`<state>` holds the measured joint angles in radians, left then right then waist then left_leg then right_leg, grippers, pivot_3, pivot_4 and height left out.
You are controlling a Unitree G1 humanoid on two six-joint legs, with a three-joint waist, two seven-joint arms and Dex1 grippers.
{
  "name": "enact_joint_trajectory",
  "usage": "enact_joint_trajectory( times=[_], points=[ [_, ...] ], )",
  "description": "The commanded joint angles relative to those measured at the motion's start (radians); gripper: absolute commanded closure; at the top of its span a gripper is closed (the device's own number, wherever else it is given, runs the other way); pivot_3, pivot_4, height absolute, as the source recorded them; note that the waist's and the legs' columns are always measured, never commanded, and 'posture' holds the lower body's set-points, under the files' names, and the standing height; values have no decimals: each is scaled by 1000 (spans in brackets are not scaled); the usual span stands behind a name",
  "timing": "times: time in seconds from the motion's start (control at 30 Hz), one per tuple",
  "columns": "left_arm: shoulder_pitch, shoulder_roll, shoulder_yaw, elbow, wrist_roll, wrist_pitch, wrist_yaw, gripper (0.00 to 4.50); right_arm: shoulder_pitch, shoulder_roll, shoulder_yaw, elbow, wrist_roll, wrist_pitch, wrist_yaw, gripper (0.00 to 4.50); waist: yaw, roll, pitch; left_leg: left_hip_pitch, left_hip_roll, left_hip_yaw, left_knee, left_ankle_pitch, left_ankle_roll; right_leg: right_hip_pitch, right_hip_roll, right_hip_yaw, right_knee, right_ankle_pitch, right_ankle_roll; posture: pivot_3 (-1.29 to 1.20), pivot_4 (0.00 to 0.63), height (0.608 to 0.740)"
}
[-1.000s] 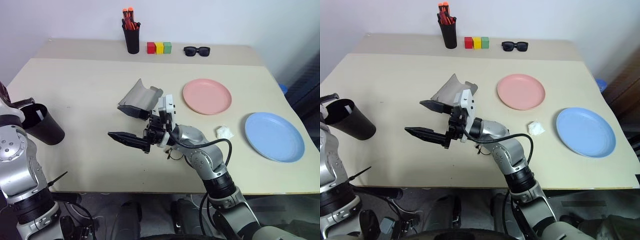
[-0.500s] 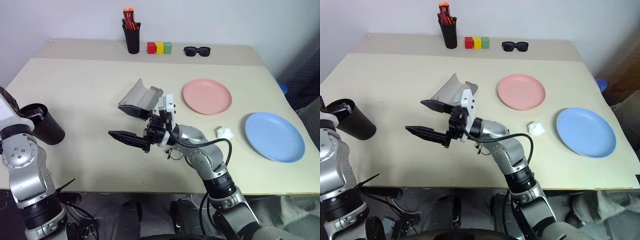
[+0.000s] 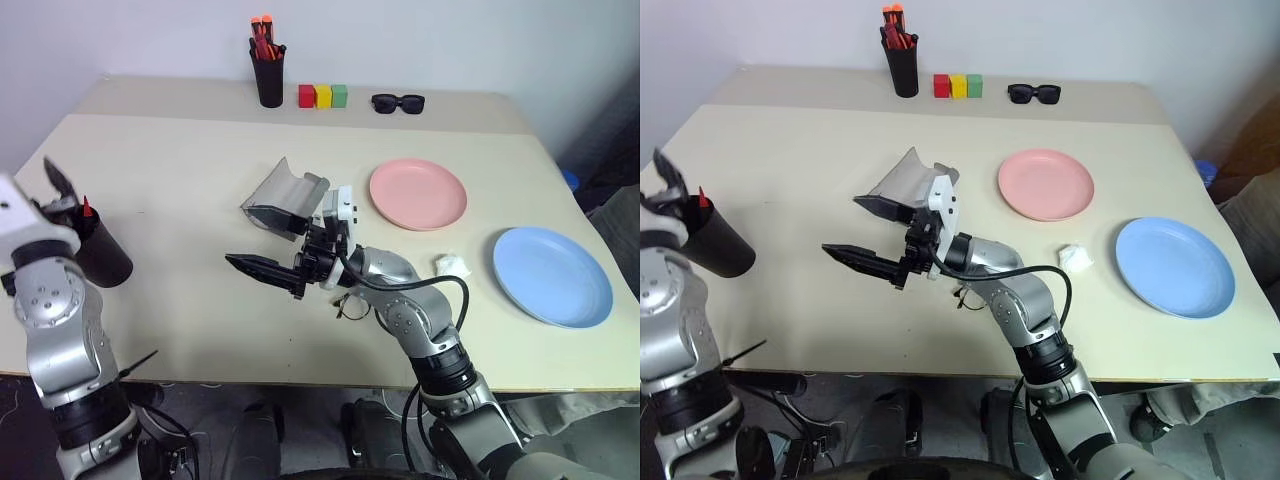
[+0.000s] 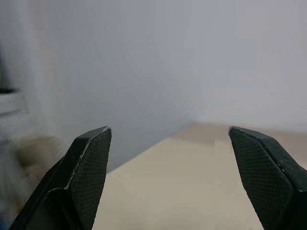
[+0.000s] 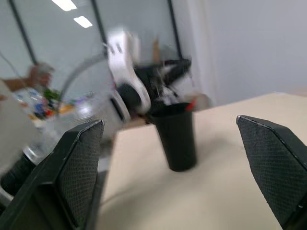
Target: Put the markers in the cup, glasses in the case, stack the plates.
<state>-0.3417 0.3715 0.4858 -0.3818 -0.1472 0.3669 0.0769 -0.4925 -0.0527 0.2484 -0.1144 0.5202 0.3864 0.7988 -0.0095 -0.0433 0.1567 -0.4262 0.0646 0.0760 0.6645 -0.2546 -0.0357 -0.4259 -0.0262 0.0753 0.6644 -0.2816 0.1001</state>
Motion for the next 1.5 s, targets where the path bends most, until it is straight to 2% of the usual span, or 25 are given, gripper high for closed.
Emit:
enact_joint_trajectory(
  times=[0.03,0.17,0.23,0.33,0.43,0.57,0.73,0.83,0.87,1.07,1.13,1.33,1.4,1.5],
  points=[
    [-80,38,-142,-66,-97,125,-141,8,-7,-46,-45,-61,-23,0,-33,0,-1,0,0,0,0,0,0,0,0,0,0,0,0,0,0,0,150,722],
    [-200,1,-333,-12,-183,379,-219,8,11,-155,-71,-98,-84,6,-68,0,-6,2,1,0,0,0,0,0,0,0,1,0,0,0,0,0,150,722],
    [-250,-49,-377,63,-203,514,-202,8,26,-205,-88,-115,-110,3,-86,0,-5,2,1,0,0,0,0,0,0,0,1,0,0,0,0,0,150,722],
    [-297,-87,-466,157,-197,620,-223,8,69,-297,-119,-164,-148,1,-91,0,-13,3,2,0,0,0,0,0,0,0,2,1,0,0,0,0,150,722],
    [-328,-142,-471,220,-222,681,-230,8,112,-383,-135,-199,-189,-8,-88,0,-11,4,2,0,0,0,-1,0,0,-1,2,2,0,0,1,0,150,722],
    [-367,-179,-526,382,-174,687,-229,8,215,-504,-232,-259,-207,14,-99,0,-4,4,3,0,-1,-1,-1,0,0,-1,3,2,0,0,1,0,150,722],
    [-389,-204,-547,482,-162,645,-286,8,331,-554,-285,-331,-205,30,-127,0,-5,5,2,0,-2,-1,0,0,1,0,2,3,-1,-1,1,0,150,722],
    [-401,-212,-548,527,-155,626,-308,808,377,-552,-295,-366,-208,40,-154,0,-5,5,2,0,-2,-1,-1,0,1,0,2,3,-1,-1,1,0,150,722],
    [-406,-215,-549,537,-152,615,-316,1225,395,-551,-297,-380,-210,45,-163,0,-5,5,2,0,-2,-1,-1,0,1,0,2,3,-1,-1,1,0,150,722],
    [-419,-213,-569,554,-135,570,-372,4336,457,-543,-304,-448,-205,73,-209,0,-2,5,2,0,-2,-1,0,0,1,0,2,3,-1,-1,1,0,150,722],
    [-419,-204,-579,551,-127,560,-392,4431,465,-545,-308,-457,-202,77,-214,0,-4,5,2,0,-2,-1,0,0,1,0,2,3,-1,-1,1,0,150,722],
    [-373,-54,-671,480,-120,402,-652,4431,477,-546,-306,-490,-197,102,-231,0,-7,6,3,0,-1,-1,-1,0,1,0,3,3,-1,-1,0,0,150,722],
    [-347,33,-720,449,-101,282,-793,4431,477,-553,-305,-496,-192,109,-224,0,-4,6,3,0,-1,-1,0,0,1,0,3,3,-1,-1,0,0,150,722],
    [-290,224,-806,394,-48,-26,-1097,4431,476,-575,-291,-507,-181,116,-191,0,-7,7,3,0,-1,0,-1,0,1,-1,2,3,-1,-1,-1,0,150,722]
  ],
)
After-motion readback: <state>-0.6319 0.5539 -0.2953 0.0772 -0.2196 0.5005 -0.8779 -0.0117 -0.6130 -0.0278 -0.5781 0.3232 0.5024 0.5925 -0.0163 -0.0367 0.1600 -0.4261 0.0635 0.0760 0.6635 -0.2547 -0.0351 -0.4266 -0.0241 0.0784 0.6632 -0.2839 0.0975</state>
